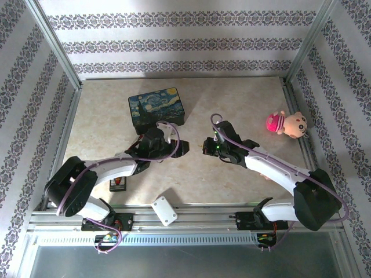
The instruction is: Unlock the padlock with the key
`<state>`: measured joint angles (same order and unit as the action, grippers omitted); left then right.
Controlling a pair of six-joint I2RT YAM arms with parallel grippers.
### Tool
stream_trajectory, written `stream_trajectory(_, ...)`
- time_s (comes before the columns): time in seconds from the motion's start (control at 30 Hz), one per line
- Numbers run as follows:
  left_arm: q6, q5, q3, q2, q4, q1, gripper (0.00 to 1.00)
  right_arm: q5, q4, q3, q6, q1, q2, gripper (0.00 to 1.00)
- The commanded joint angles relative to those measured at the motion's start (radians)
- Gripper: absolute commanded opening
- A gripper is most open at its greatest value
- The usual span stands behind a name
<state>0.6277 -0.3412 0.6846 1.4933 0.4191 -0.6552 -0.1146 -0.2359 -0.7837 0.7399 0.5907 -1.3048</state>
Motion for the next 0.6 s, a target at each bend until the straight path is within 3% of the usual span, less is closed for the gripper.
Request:
stream_trajectory(0.0, 0.026, -0.037, 0.053, 0.038, 0.082, -0.025, 0.48, -0.019, 0.027, 0.002, 0.022, -0.009, -0.005, 0.00)
stream_trajectory(0.1, 0.026, -0.060, 0.074, 0.071, 0.090, -0.032, 0.42, -0.017, 0.029, 0.002, 0.023, -0.009, -0.007, 0.00)
stream_trajectory(0.57, 0.030, -0.112, 0.124, 0.152, 0.116, -0.043, 0.37, -0.026, 0.030, -0.003, 0.020, -0.020, -0.014, 0.00)
